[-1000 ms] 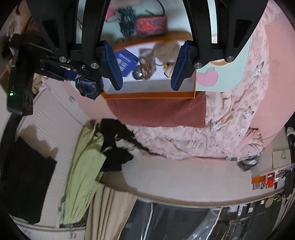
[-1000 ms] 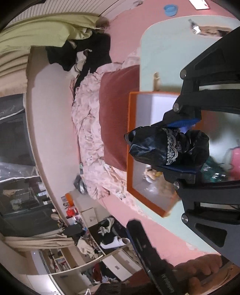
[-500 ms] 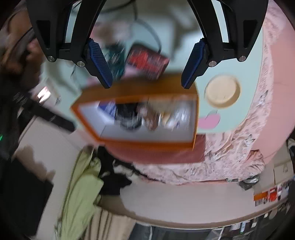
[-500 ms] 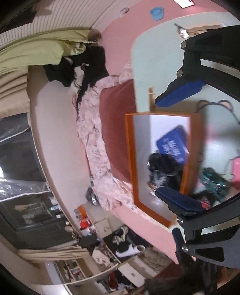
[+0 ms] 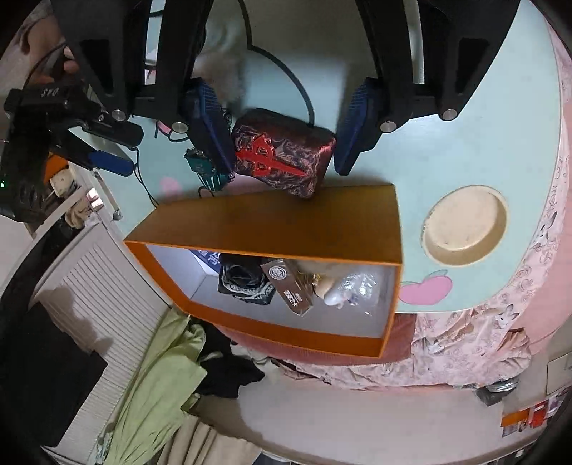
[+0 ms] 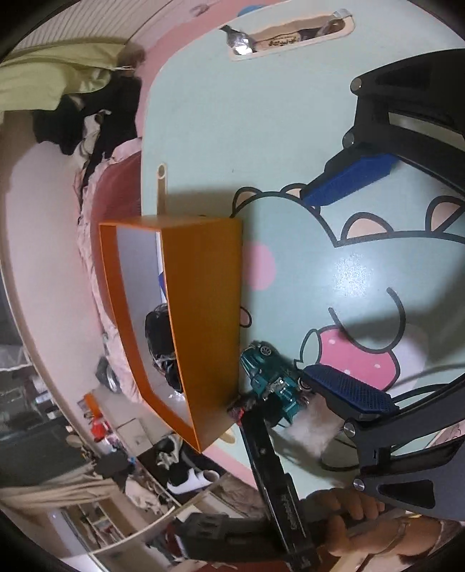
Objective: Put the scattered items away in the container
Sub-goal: 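Drop the black cloth in the box with right gripper while left gripper carries the dark box, then lower the dark wrapped box into the orange box and open the left gripper, then withdraw both grippers from the orange box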
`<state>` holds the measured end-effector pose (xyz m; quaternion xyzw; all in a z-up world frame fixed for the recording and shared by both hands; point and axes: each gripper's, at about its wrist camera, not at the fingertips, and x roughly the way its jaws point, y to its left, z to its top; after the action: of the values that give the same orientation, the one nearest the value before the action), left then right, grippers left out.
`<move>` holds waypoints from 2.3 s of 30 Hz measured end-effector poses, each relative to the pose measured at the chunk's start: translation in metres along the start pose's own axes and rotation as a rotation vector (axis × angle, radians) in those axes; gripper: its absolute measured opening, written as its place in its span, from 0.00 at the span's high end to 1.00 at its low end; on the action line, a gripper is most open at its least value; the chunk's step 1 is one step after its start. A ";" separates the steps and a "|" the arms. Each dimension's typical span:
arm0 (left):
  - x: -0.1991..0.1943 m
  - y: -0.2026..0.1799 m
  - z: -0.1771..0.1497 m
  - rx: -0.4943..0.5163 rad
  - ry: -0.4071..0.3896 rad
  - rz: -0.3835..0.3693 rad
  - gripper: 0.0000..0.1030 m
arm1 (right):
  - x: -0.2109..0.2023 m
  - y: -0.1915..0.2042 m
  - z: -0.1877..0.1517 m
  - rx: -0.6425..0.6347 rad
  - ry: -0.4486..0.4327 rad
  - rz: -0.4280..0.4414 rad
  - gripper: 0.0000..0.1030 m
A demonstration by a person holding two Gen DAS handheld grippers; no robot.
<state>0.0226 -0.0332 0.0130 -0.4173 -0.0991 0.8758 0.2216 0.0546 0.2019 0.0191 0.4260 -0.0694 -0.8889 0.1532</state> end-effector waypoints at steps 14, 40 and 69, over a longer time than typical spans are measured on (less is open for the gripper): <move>-0.050 -0.023 0.061 0.013 -0.201 0.005 0.43 | 0.000 -0.003 0.001 0.000 0.000 -0.002 0.12; -0.017 -0.013 -0.028 0.087 0.088 0.208 0.25 | -0.004 -0.002 0.004 0.015 -0.006 -0.002 0.12; -0.060 -0.039 0.066 0.128 -0.191 0.209 0.14 | -0.006 -0.001 0.003 0.021 -0.009 -0.011 0.12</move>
<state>0.0165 -0.0266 0.1094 -0.3252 -0.0198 0.9343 0.1448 0.0557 0.2048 0.0252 0.4241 -0.0771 -0.8908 0.1437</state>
